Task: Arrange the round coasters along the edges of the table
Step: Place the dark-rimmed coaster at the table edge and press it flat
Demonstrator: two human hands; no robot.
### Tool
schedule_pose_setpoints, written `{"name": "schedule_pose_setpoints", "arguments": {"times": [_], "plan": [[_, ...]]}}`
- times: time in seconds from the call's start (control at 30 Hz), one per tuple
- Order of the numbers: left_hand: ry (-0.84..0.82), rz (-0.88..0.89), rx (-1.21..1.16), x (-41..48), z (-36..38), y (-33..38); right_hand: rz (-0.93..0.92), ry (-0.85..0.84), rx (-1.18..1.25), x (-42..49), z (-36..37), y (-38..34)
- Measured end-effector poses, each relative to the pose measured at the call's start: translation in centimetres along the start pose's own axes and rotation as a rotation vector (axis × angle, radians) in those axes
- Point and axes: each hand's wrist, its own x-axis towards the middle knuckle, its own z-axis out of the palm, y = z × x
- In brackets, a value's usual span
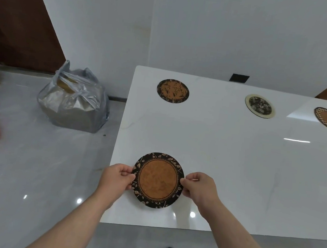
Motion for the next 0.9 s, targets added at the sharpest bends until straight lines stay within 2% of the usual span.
{"name": "schedule_pose_setpoints", "arguments": {"times": [0.5,0.6,0.73,0.8,0.87,0.9], "plan": [[0.018,0.044,0.137,5.3,5.6,3.2,-0.043,-0.034,-0.054,7.5,-3.2,-1.0],[0.014,0.071,0.240,6.0,5.9,2.6,-0.060,-0.054,-0.130,8.6,-3.0,-0.5],[0.021,0.216,0.631,6.1,5.2,0.4,-0.217,-0.092,-0.475,9.7,-3.6,0.5],[0.024,0.327,0.799,5.6,4.8,-0.5,-0.430,-0.111,-0.721,10.0,-4.4,1.3],[-0.045,0.405,1.023,5.6,4.7,-1.3,-0.649,-0.165,-0.947,10.5,-5.0,2.1],[-0.097,0.422,1.113,5.6,4.7,-1.6,-0.696,-0.210,-1.034,10.8,-5.1,2.5]]}}
